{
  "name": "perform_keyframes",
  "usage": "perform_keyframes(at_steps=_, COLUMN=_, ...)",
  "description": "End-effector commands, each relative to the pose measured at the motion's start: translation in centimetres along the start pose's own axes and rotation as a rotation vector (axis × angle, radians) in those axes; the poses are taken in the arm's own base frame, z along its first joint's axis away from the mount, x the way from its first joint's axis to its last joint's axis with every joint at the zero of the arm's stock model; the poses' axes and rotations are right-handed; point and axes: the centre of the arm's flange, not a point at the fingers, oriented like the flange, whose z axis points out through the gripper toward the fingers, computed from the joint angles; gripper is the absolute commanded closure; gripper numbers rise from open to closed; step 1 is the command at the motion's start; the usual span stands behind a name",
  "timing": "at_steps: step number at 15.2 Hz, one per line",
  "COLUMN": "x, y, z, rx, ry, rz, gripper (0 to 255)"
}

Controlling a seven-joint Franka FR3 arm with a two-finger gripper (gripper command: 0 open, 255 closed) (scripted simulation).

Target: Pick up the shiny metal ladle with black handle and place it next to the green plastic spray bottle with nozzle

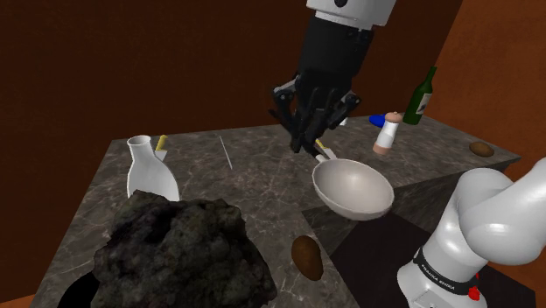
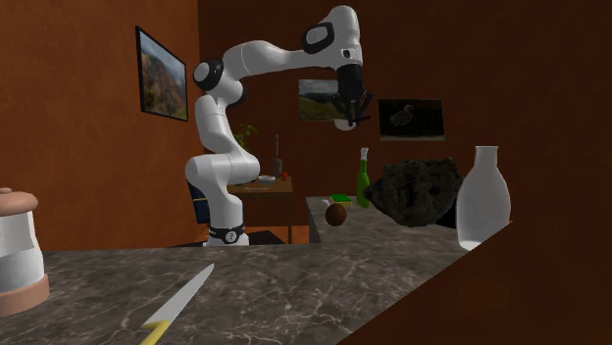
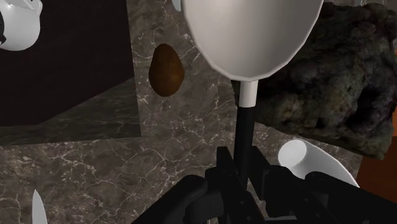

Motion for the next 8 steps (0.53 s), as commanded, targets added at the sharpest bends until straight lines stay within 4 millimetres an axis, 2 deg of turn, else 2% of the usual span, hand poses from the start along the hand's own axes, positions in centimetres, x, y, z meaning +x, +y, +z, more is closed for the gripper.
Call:
perform_keyframes(at_steps=1, x=-0.9, y=-0.3, z=0.5, rx=0.000, ry=0.000, rz=0.001, gripper=255)
perform_keyframes(at_steps=8, x=-1.3, y=0.1, z=4.2, rx=0.000, ry=0.000, rz=0.001, gripper=255)
